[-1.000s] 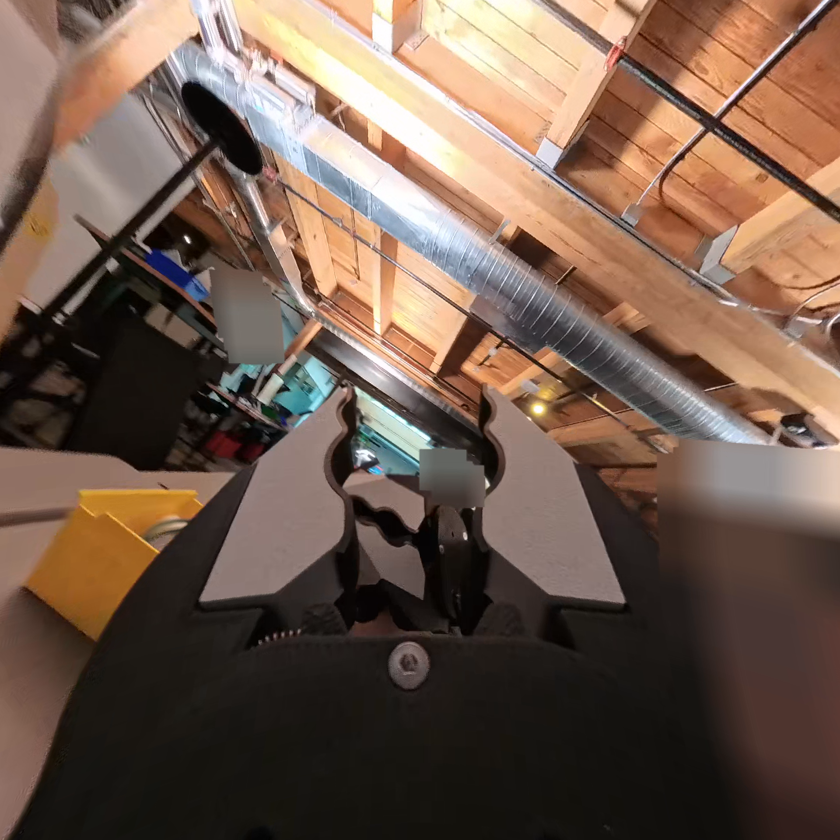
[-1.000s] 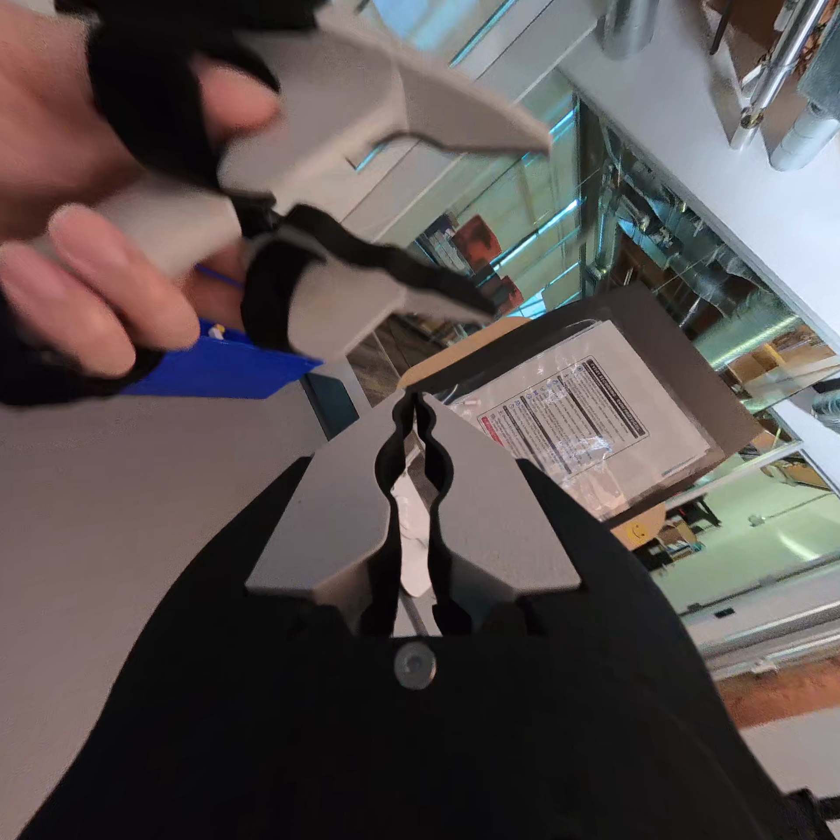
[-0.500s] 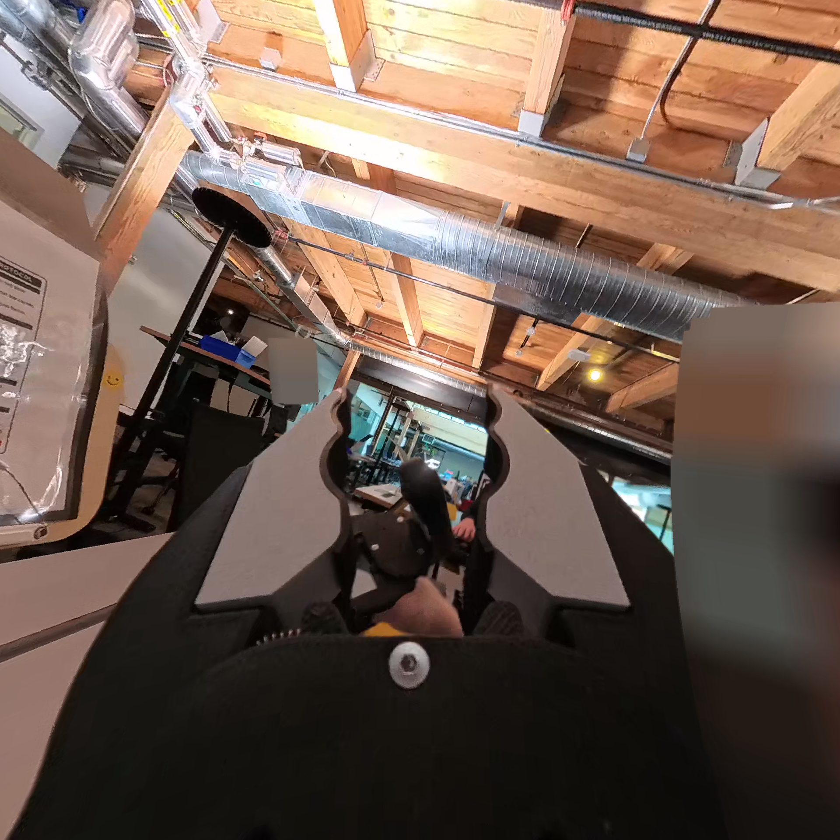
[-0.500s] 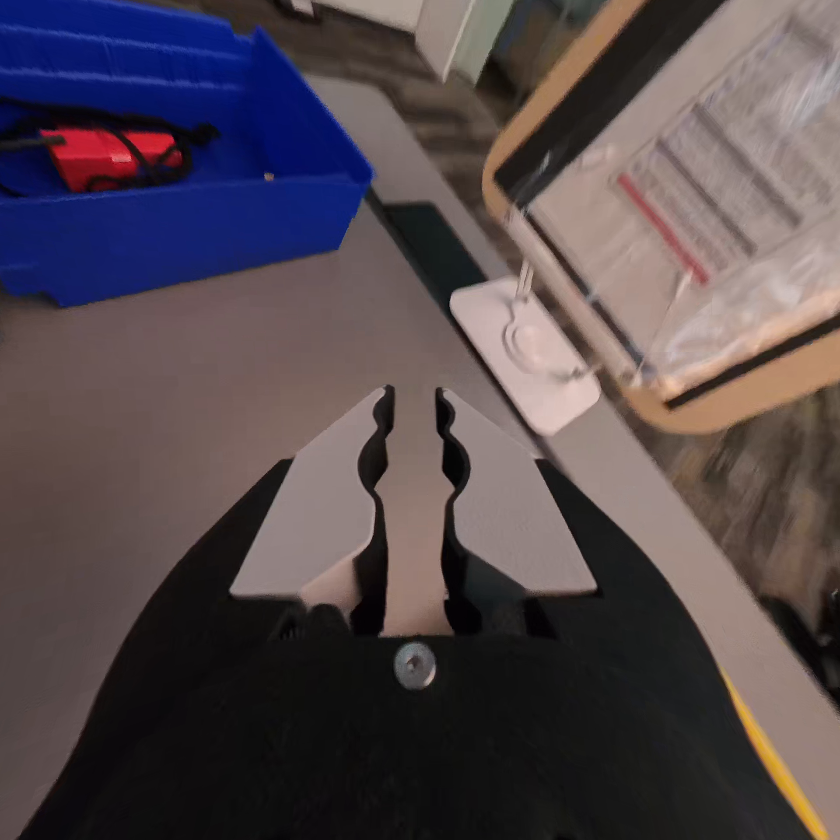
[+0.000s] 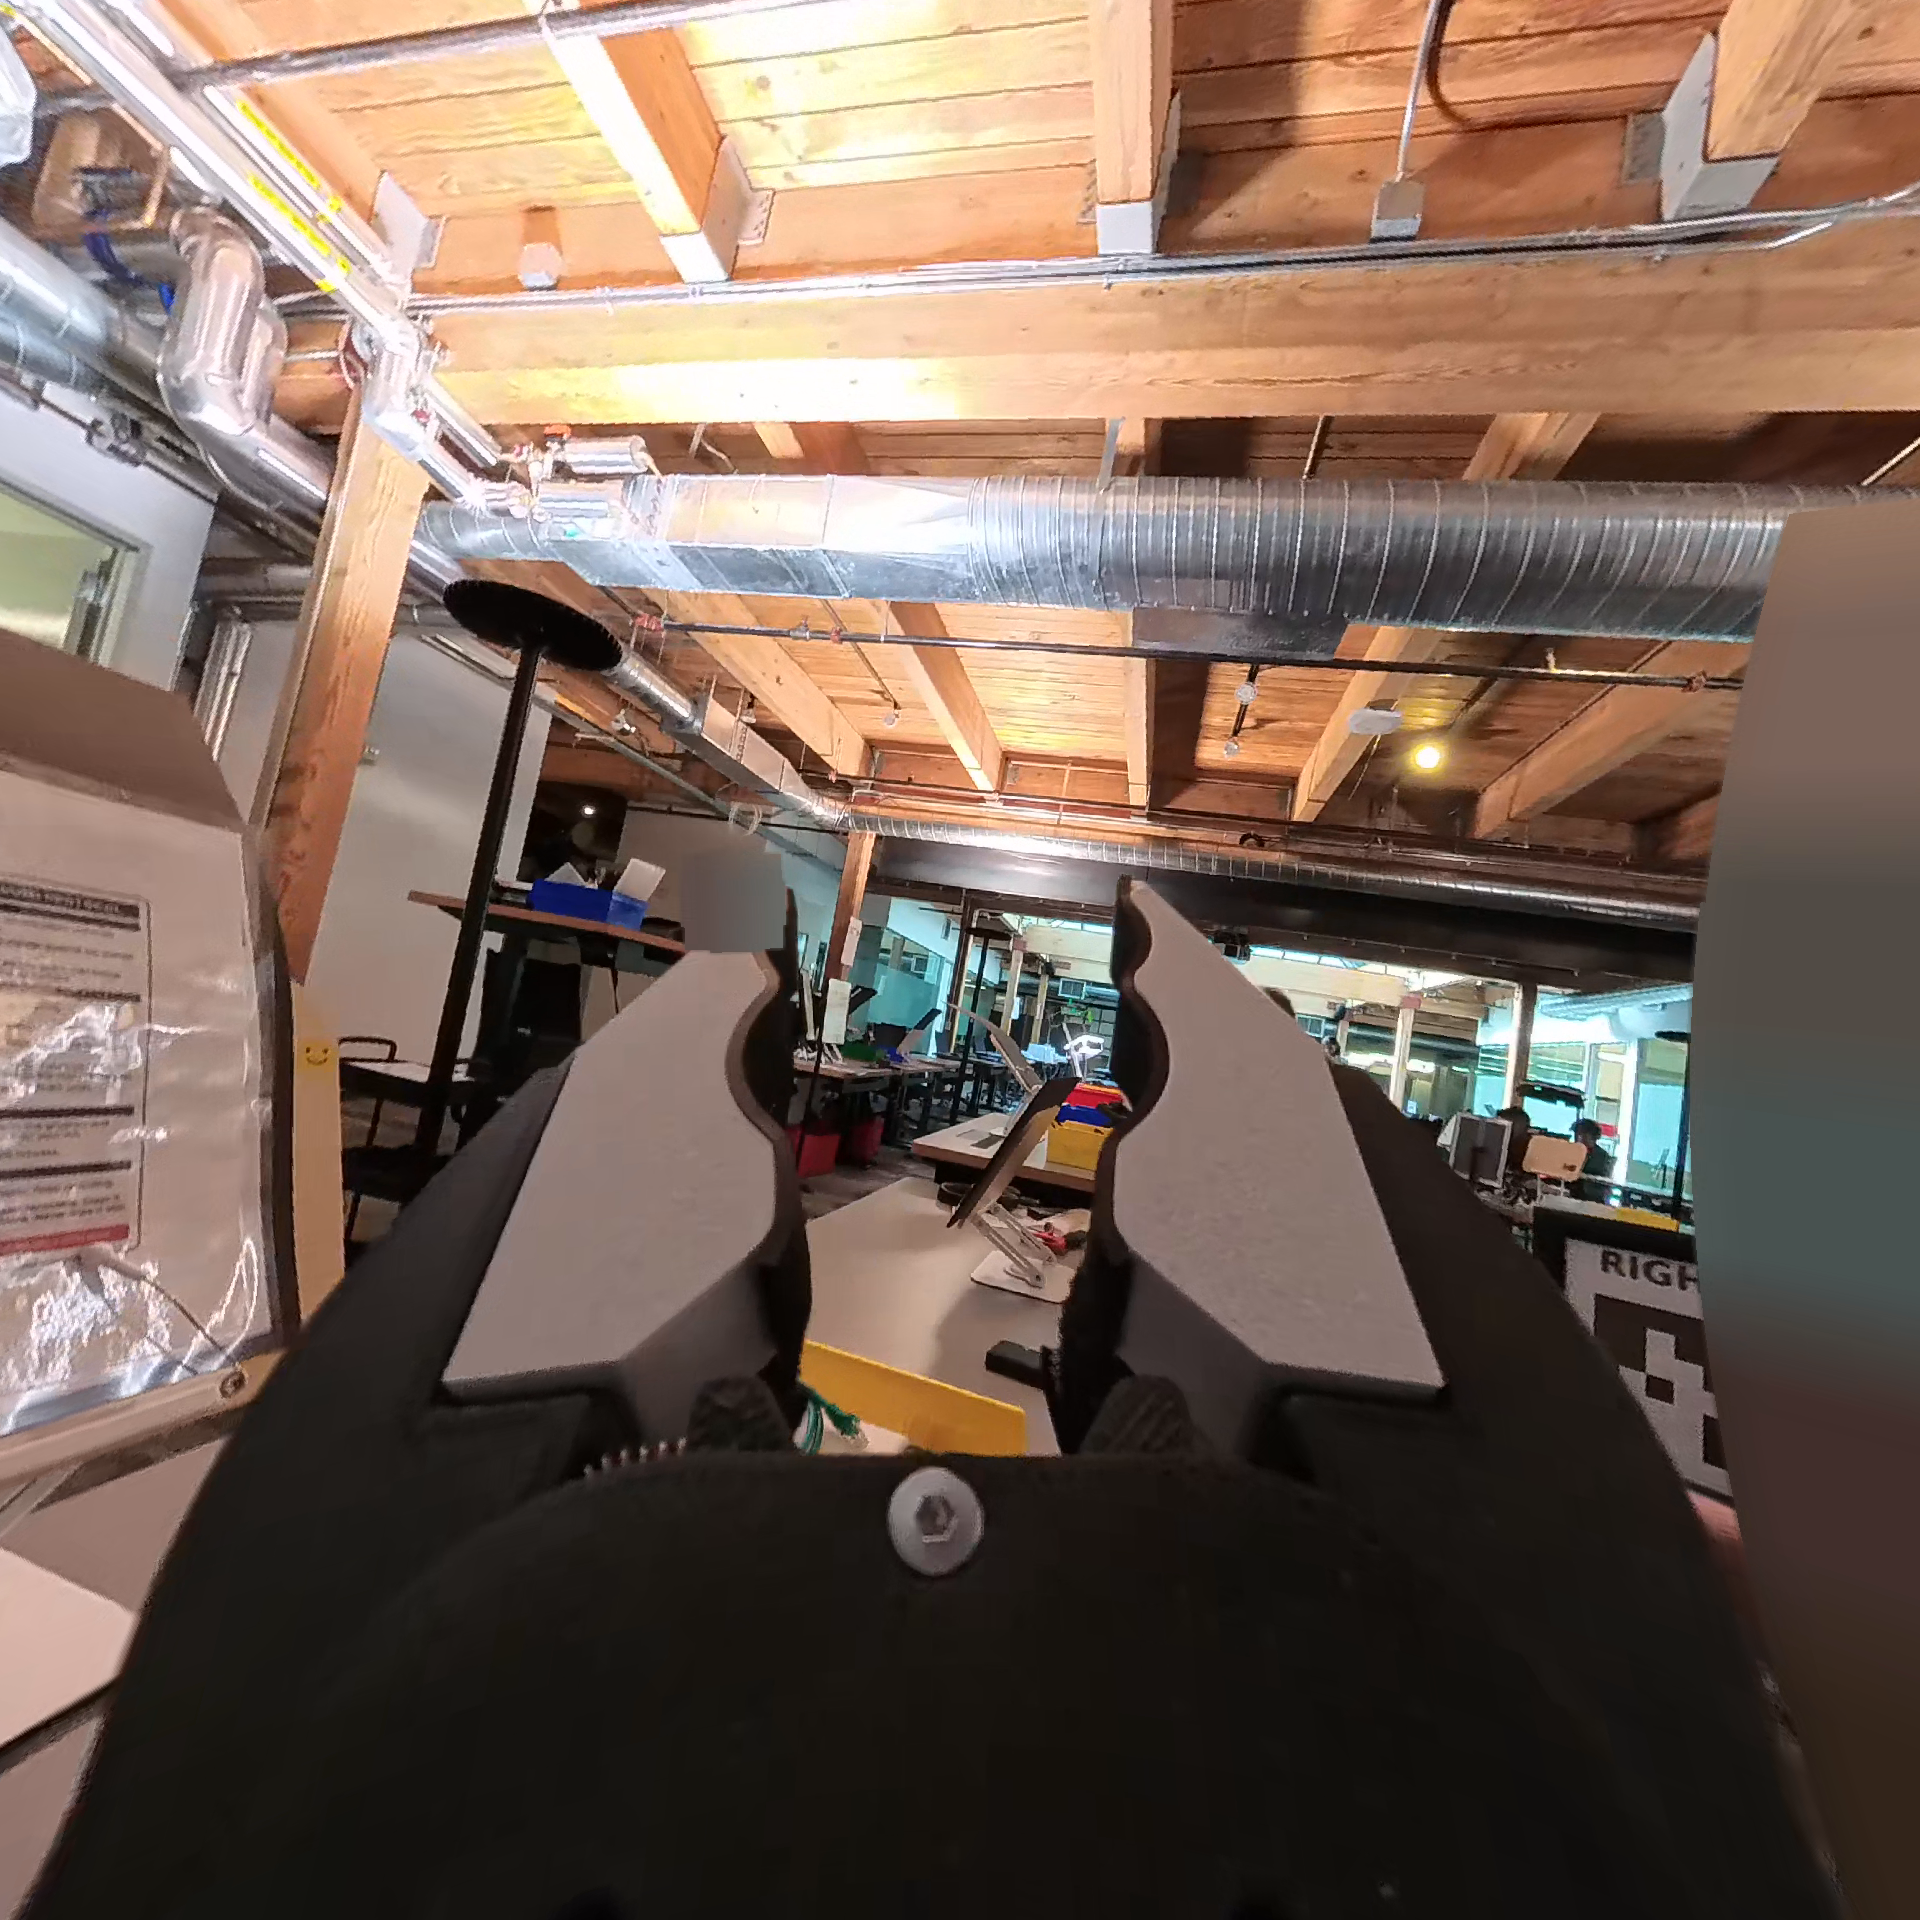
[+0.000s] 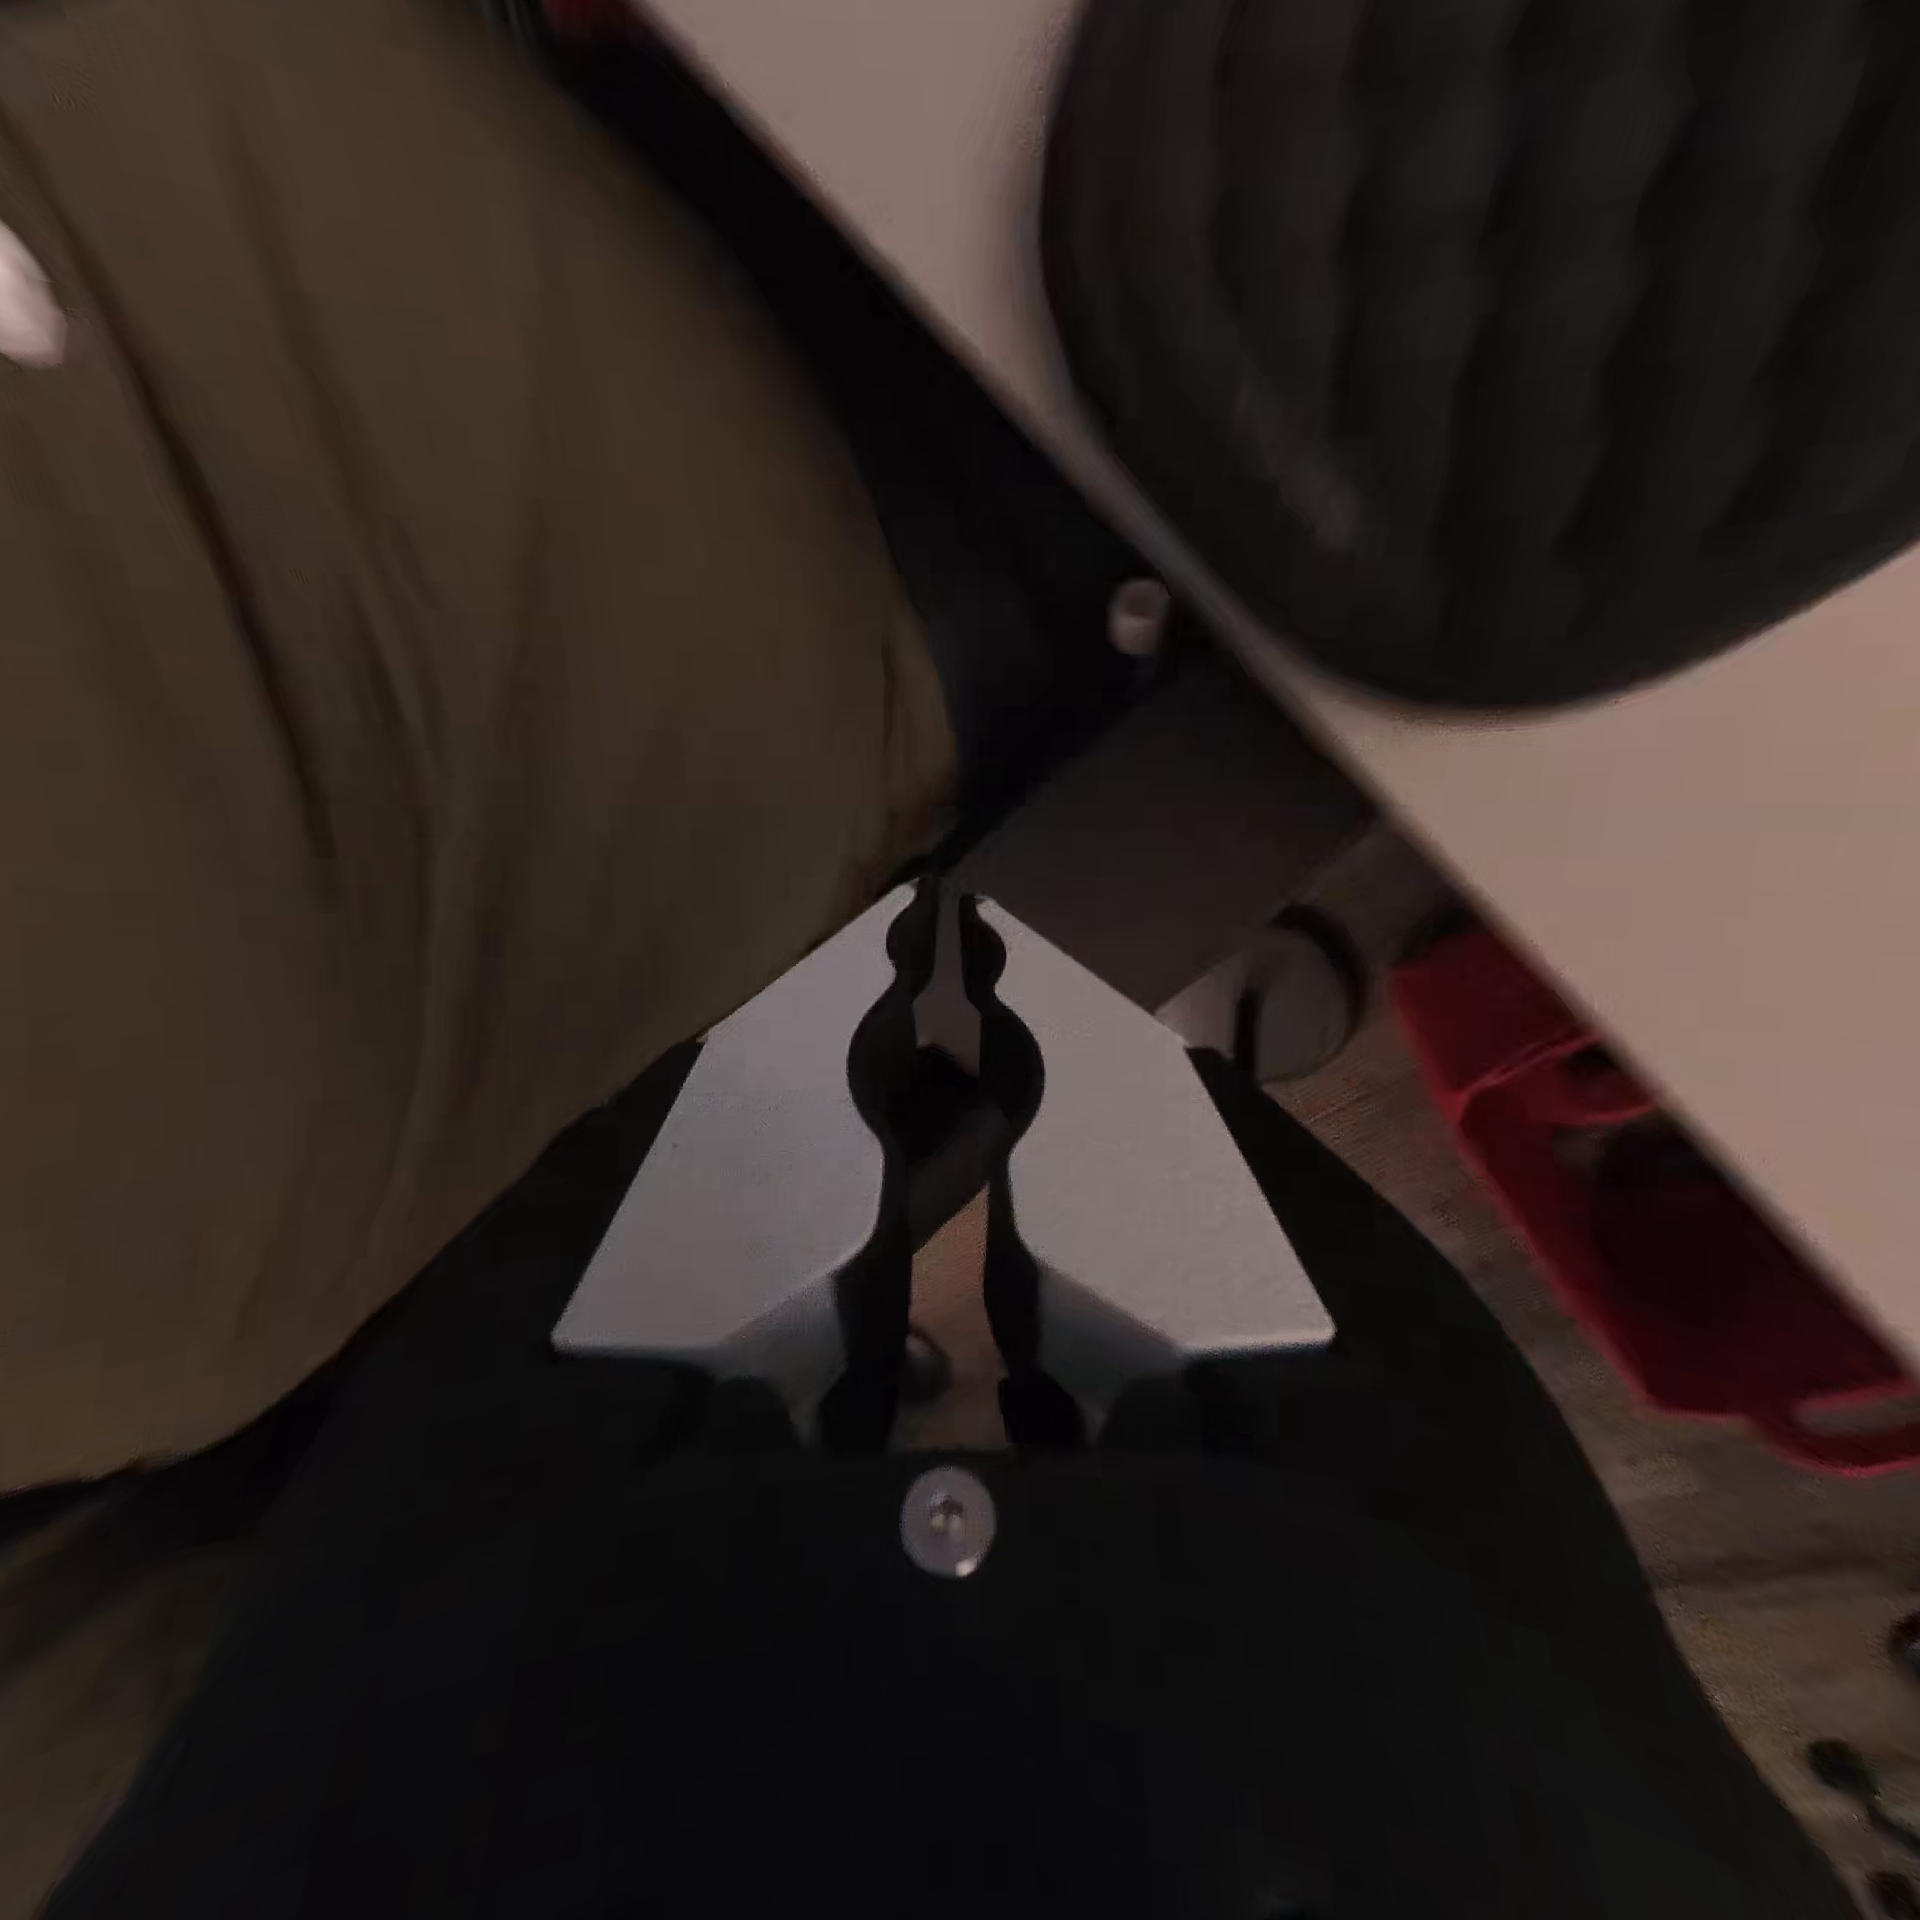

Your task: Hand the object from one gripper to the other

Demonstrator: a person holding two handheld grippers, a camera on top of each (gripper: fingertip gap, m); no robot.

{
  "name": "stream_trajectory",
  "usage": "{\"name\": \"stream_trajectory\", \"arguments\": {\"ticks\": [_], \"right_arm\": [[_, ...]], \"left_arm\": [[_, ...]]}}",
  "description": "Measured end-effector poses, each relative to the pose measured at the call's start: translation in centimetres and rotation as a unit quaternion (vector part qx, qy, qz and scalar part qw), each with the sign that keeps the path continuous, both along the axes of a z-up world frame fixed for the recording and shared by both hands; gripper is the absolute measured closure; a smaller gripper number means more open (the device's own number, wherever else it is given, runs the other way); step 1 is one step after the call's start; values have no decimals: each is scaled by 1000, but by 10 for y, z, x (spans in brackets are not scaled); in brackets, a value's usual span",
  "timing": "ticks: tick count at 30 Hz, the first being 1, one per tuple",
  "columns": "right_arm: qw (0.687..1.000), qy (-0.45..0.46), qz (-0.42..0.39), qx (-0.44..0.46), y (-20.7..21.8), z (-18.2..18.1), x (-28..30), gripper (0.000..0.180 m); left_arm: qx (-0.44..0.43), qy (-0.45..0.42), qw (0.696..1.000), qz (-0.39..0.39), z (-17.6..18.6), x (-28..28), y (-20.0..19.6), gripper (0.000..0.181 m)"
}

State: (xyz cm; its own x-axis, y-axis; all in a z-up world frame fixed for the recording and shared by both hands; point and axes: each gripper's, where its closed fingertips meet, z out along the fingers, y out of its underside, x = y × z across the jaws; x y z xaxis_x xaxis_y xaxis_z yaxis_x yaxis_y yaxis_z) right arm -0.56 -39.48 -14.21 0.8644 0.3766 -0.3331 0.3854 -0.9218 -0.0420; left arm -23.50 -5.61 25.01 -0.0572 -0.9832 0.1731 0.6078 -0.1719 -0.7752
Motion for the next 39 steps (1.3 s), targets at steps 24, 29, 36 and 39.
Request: {"name": "stream_trajectory", "arguments": {"ticks": [24,29,36,39], "right_arm": [[846,-143,-165,486,-19,-111,193,143],[872,-38,-266,409,-55,-286,193,142],[915,5,-273,296,-70,-479,163,143],[928,14,-269,259,-73,-538,152,145]], "left_arm": [[223,159,956,105,-39,86,-88,88],[199,57,975,83,-15,82,-126,96],[243,47,954,169,34,87,-170,105],[233,29,959,162,67,95,-191,105]]}}
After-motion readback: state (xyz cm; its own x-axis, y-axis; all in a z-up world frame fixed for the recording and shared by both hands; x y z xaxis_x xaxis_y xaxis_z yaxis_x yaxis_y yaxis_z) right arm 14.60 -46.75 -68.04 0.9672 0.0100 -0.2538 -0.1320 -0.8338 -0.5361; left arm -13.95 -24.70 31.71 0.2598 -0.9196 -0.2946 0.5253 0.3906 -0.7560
